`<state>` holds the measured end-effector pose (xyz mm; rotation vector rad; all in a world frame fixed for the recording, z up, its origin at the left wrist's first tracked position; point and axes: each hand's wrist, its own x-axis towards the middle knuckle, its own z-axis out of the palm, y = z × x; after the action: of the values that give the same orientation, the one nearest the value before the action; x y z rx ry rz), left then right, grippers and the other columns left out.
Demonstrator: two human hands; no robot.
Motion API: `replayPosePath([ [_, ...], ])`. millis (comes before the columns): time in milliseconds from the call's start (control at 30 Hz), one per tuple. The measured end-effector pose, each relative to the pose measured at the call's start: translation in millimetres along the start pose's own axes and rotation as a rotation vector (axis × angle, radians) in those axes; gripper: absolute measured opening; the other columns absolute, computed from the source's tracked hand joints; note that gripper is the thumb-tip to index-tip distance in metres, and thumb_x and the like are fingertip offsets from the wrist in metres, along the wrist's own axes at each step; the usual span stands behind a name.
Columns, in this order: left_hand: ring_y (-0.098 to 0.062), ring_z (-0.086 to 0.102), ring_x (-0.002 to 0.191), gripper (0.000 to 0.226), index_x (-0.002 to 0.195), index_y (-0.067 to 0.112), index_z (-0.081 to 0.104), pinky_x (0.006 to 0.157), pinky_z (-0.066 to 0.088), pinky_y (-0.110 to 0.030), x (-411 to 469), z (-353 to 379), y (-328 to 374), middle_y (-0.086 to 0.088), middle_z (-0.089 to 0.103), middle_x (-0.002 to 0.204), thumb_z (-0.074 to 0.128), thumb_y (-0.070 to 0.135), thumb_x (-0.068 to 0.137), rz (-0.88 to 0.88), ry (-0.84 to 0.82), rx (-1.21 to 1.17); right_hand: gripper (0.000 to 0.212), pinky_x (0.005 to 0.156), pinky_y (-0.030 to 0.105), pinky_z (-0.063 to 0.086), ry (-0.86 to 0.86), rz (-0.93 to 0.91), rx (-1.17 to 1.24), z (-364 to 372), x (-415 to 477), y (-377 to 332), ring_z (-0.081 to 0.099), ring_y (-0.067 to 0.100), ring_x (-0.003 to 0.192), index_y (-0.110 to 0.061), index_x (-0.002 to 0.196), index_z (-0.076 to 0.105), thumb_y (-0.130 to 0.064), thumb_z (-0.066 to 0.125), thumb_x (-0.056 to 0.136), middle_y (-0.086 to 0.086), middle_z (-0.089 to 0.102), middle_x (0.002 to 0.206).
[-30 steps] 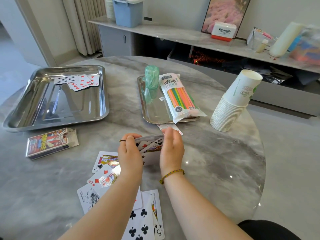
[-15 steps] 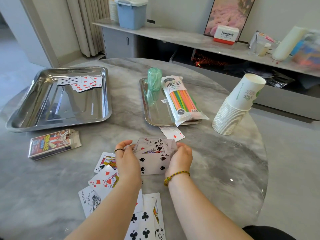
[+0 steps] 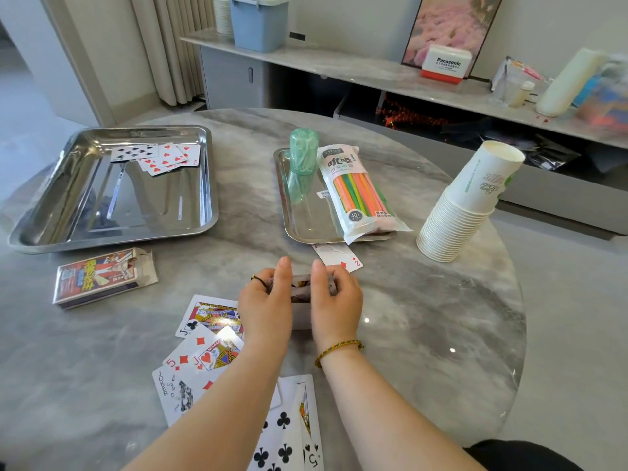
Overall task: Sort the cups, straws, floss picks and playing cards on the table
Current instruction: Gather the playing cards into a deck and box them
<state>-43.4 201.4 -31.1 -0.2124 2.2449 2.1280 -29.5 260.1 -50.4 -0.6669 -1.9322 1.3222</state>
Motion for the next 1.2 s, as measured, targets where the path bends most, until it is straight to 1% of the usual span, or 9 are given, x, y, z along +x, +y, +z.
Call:
replayPosePath([
  [100,-0.012,0.036,0.053,0.039,0.061,0.007,0.044,0.041,0.029,-0.013,0,1,1,-0.001,0.041,0.056,0.042,0.028,0.095,-0.001,0.004,-0.021,0.025,0.050,0.018,0.027,0.014,0.145,0.126,0,2,-1,0.035,0.006,0.048,-0.015,0.053,0.037,-0.033,0.037,0.071,-0.007,0.034,0.046],
  [200,-0.014,0.044,0.061,0.038,0.062,0.014,0.048,0.055,0.037,-0.020,1,0,4,-0.001,0.048,0.062,0.036,0.023,0.097,-0.032,0.020,-0.088,0.016,0.047,0.013,0.031,0.071,0.245,0.220,-3,5,-9,0.040,0.000,0.046,-0.017,0.054,0.041,-0.023,0.034,0.067,-0.007,0.036,0.051],
  [300,-0.016,0.048,0.068,0.035,0.066,0.018,0.049,0.063,0.039,-0.028,0,-2,8,0.002,0.052,0.068,0.032,0.017,0.096,-0.074,0.051,-0.203,0.024,0.047,0.007,0.033,0.118,0.372,0.322,-7,11,-9,0.044,0.000,0.048,-0.018,0.064,0.046,-0.010,0.038,0.085,-0.006,0.044,0.059],
  [467,-0.011,0.048,0.062,0.033,0.075,0.028,0.048,0.055,0.040,-0.024,3,-12,1,0.002,0.053,0.072,0.030,0.011,0.097,-0.189,0.076,-0.240,0.032,0.040,0.007,0.034,0.078,0.608,0.358,-7,12,-3,0.046,0.001,0.049,-0.016,0.077,0.051,0.005,0.031,0.089,-0.009,0.049,0.066],
  [600,-0.013,0.047,0.061,0.034,0.076,0.031,0.050,0.056,0.039,-0.028,5,-16,-7,-0.002,0.055,0.078,0.032,0.010,0.097,-0.181,0.087,-0.155,0.033,0.048,0.012,0.037,0.060,0.589,0.405,-6,11,-8,0.044,0.009,0.057,-0.021,0.071,0.051,-0.009,0.033,0.095,-0.002,0.048,0.065],
  [700,-0.013,0.050,0.068,0.029,0.080,0.028,0.054,0.057,0.042,-0.022,3,-15,0,0.000,0.055,0.082,0.032,0.024,0.098,-0.152,0.027,-0.186,0.033,0.053,0.009,0.039,-0.061,0.472,0.419,-8,7,-20,0.045,0.003,0.059,-0.011,0.069,0.053,-0.027,0.041,0.095,-0.004,0.047,0.065],
  [867,-0.014,0.047,0.057,0.025,0.063,0.016,0.056,0.056,0.040,-0.024,-2,-11,6,0.001,0.053,0.060,0.060,0.026,0.085,-0.100,-0.083,-0.133,0.031,0.054,0.009,0.035,-0.158,0.202,0.161,-3,-2,-18,0.043,-0.004,0.052,-0.022,0.059,0.045,-0.017,0.066,0.081,-0.012,0.044,0.058],
  [1033,-0.017,0.038,0.055,0.033,0.054,0.016,0.048,0.057,0.035,-0.028,2,-8,0,-0.002,0.043,0.054,0.056,0.017,0.086,-0.127,-0.011,-0.108,0.029,0.055,0.012,0.035,-0.020,0.238,0.183,-3,2,-12,0.043,0.005,0.056,-0.024,0.067,0.045,-0.002,0.051,0.086,-0.007,0.044,0.062],
  [1200,-0.015,0.047,0.059,0.032,0.078,0.031,0.046,0.055,0.037,-0.028,0,-9,-3,0.006,0.055,0.065,0.038,0.001,0.087,-0.161,0.082,-0.171,0.026,0.046,0.004,0.035,0.068,0.439,0.346,-7,7,-9,0.048,-0.004,0.044,-0.014,0.089,0.045,0.008,0.032,0.086,-0.003,0.050,0.061],
])
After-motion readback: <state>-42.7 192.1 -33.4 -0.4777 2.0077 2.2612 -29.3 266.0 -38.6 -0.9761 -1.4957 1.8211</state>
